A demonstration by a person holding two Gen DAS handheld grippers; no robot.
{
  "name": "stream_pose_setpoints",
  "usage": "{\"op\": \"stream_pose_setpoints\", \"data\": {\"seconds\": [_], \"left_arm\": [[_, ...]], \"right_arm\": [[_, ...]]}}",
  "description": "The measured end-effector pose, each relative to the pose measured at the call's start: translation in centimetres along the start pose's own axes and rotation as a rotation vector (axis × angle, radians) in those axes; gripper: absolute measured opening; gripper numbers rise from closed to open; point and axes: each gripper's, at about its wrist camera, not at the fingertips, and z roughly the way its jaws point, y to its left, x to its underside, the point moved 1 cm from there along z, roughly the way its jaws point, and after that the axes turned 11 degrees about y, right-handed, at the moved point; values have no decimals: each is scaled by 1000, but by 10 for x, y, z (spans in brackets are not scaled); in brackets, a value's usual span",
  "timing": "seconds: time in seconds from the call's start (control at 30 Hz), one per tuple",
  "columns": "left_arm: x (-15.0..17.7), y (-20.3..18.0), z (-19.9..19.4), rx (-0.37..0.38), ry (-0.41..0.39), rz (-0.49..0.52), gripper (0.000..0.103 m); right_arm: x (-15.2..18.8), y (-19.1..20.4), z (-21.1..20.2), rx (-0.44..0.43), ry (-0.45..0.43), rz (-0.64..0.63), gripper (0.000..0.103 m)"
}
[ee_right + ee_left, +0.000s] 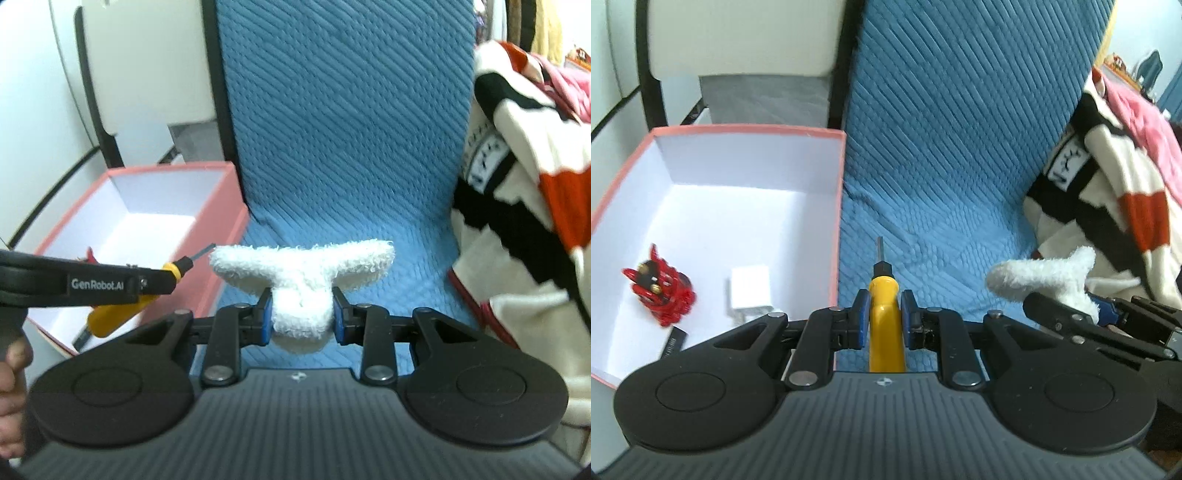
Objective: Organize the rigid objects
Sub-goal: 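Carry the screwdriver and plush toy with both grippers over the pink box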
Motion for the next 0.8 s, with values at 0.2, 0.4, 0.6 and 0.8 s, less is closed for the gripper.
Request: {"op": "stream_pose_setpoints", "data": {"seconds": [0.2,0.4,0.6,0.8], "left_arm": [[-12,35,-36,2,-41,-51,21],[-21,85,-63,-19,-54,-144,21],[-17,129,-81,-58,-59,-202,21],[-1,174,-77,-97,-30,-254,21]], "right_arm": [[-27,30,-17,-47,-55,-32,34],[-47,71,-18,-113,-85,-81,34],[-57,107,-17,-171,-101,-126,34],[-59,143,4,-205,-58,-185,34]]}}
